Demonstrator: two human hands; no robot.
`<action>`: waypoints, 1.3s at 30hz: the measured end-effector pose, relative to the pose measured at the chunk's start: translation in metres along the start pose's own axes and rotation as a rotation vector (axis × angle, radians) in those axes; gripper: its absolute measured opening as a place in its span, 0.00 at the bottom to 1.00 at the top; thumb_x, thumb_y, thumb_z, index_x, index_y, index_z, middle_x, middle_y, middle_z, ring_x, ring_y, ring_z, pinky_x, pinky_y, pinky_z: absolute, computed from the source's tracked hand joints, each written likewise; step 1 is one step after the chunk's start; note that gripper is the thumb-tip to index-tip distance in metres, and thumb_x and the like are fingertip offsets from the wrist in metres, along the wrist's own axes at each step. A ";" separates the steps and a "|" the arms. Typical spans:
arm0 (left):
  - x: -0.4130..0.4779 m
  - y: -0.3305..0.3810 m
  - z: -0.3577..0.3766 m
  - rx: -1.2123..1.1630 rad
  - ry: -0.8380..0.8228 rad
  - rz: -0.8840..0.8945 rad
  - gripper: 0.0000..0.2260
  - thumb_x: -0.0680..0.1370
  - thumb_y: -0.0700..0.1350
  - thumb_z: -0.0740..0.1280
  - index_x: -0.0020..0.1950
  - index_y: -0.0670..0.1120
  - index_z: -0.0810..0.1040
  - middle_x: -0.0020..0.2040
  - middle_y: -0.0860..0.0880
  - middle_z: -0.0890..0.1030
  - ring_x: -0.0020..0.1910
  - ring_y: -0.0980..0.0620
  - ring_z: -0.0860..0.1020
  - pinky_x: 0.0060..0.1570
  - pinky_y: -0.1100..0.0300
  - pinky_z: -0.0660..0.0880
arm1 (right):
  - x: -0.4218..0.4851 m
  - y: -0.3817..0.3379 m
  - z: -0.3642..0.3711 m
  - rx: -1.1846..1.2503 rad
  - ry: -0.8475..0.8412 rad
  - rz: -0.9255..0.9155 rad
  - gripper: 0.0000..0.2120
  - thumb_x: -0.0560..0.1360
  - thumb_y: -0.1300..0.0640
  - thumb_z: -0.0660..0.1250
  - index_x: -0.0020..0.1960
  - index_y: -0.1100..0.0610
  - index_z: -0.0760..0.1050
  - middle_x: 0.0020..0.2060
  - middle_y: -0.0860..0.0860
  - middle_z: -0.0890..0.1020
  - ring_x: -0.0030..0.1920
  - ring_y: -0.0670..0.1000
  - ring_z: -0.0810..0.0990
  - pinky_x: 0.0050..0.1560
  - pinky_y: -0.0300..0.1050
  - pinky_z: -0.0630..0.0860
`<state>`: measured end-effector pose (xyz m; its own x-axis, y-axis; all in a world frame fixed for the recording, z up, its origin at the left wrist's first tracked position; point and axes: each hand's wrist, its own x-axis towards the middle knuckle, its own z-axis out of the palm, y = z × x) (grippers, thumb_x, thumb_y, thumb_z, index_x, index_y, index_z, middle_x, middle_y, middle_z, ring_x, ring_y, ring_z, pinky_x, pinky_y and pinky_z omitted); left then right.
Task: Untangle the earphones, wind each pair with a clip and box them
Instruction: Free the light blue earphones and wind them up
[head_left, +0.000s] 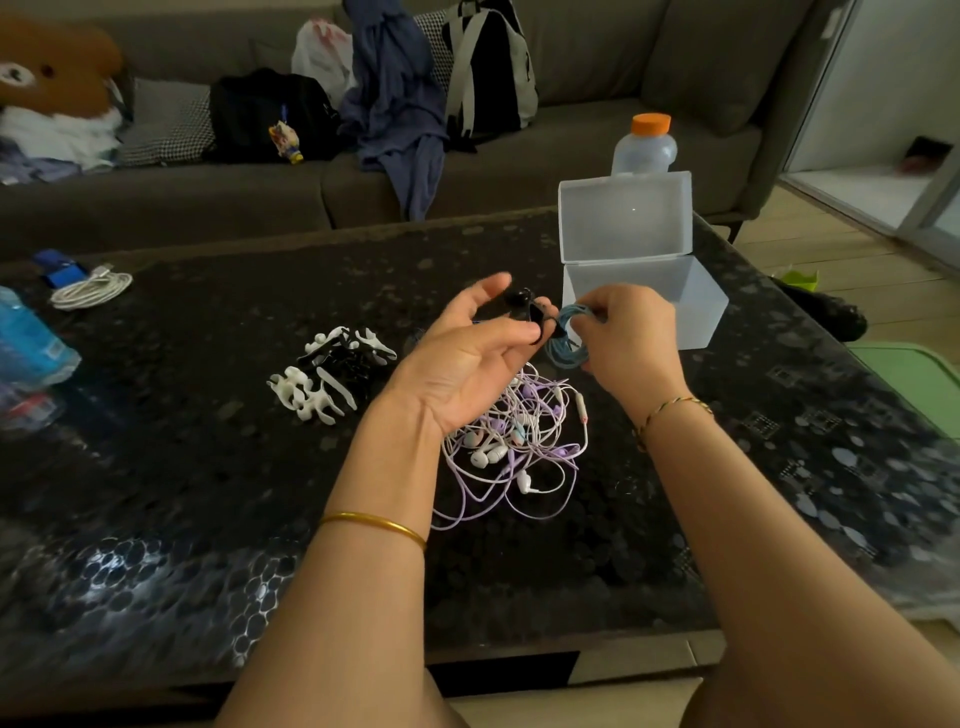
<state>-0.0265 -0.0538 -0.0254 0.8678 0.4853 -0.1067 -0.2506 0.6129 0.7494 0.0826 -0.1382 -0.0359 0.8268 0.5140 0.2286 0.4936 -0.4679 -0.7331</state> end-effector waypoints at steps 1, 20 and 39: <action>-0.001 0.000 0.000 0.016 -0.015 0.004 0.23 0.74 0.22 0.56 0.64 0.42 0.69 0.52 0.35 0.77 0.52 0.45 0.78 0.54 0.56 0.78 | 0.000 -0.001 -0.001 0.011 -0.004 -0.006 0.09 0.78 0.63 0.63 0.55 0.63 0.79 0.48 0.60 0.81 0.48 0.58 0.81 0.50 0.54 0.80; 0.004 -0.012 -0.008 0.952 0.113 0.254 0.22 0.71 0.23 0.63 0.49 0.52 0.75 0.47 0.51 0.78 0.50 0.53 0.79 0.49 0.62 0.77 | 0.000 -0.003 -0.003 0.240 -0.055 0.010 0.10 0.78 0.61 0.64 0.58 0.61 0.78 0.43 0.54 0.80 0.32 0.46 0.79 0.26 0.28 0.74; 0.005 -0.012 -0.002 1.478 0.173 0.306 0.24 0.71 0.32 0.68 0.64 0.51 0.77 0.61 0.46 0.70 0.54 0.50 0.75 0.39 0.83 0.65 | -0.001 -0.002 -0.005 0.154 -0.077 -0.005 0.10 0.78 0.61 0.64 0.57 0.59 0.79 0.43 0.52 0.79 0.41 0.52 0.82 0.36 0.35 0.77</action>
<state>-0.0204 -0.0575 -0.0366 0.7780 0.6033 0.1753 0.3267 -0.6269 0.7072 0.0818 -0.1415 -0.0311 0.7983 0.5725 0.1870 0.4456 -0.3524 -0.8230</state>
